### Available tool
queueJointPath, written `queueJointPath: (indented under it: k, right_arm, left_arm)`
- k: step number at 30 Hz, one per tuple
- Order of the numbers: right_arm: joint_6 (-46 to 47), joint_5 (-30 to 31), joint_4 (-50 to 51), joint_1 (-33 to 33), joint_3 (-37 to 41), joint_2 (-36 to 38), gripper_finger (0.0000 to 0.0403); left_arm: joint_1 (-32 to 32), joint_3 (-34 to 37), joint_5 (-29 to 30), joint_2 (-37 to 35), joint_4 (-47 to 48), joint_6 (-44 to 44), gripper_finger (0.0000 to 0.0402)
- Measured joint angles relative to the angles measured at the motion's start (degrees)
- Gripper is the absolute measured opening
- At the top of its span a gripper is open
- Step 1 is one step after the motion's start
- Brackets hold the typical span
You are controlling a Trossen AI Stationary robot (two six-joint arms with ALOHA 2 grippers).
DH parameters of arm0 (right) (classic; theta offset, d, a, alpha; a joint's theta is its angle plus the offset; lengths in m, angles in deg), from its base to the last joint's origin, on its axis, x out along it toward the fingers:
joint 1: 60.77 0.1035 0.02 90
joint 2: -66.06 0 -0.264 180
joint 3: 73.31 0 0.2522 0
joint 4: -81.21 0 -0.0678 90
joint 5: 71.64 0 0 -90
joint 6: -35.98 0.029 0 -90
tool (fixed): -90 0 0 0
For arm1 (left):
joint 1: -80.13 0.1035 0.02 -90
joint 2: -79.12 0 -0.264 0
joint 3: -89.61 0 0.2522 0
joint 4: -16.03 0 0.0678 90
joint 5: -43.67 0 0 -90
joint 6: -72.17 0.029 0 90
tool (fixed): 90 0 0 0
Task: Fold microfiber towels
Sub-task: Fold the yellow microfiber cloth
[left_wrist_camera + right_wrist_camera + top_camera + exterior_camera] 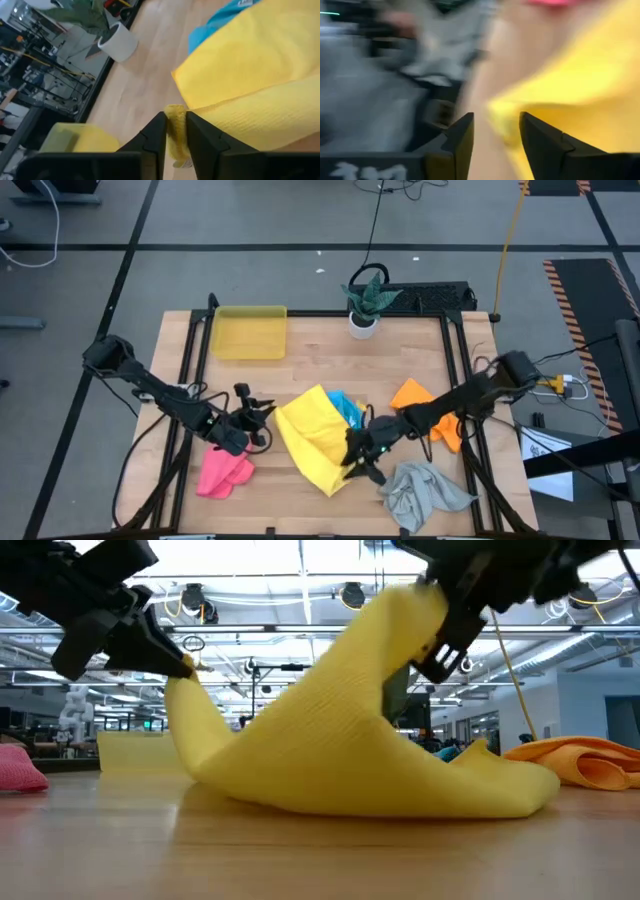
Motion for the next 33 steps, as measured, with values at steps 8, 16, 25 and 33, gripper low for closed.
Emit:
queueJointPath:
  k: [8,16,25,33]
  right_arm:
    - [0.6,21.8,25.2,-7.6,-1.4,5.7,0.0164]
    - [1.3,23.2,21.9,-12.9,-1.3,-3.8,0.0159]
    - [-1.2,28.1,22.7,-14.8,-1.3,-7.1,0.0053]
    - [5.5,45.1,46.0,-15.0,-1.3,2.4,0.0007]
  left_arm:
    - [0.1,0.0,0.0,0.0,-0.5,-0.5,0.0022]
    - [0.1,0.0,0.0,0.0,-0.9,-2.3,0.0016]
    - [0.1,0.0,-0.2,0.0,-1.5,-2.3,0.0034]
    - [0.1,0.0,-0.5,0.0,-1.8,-2.3,0.0035]
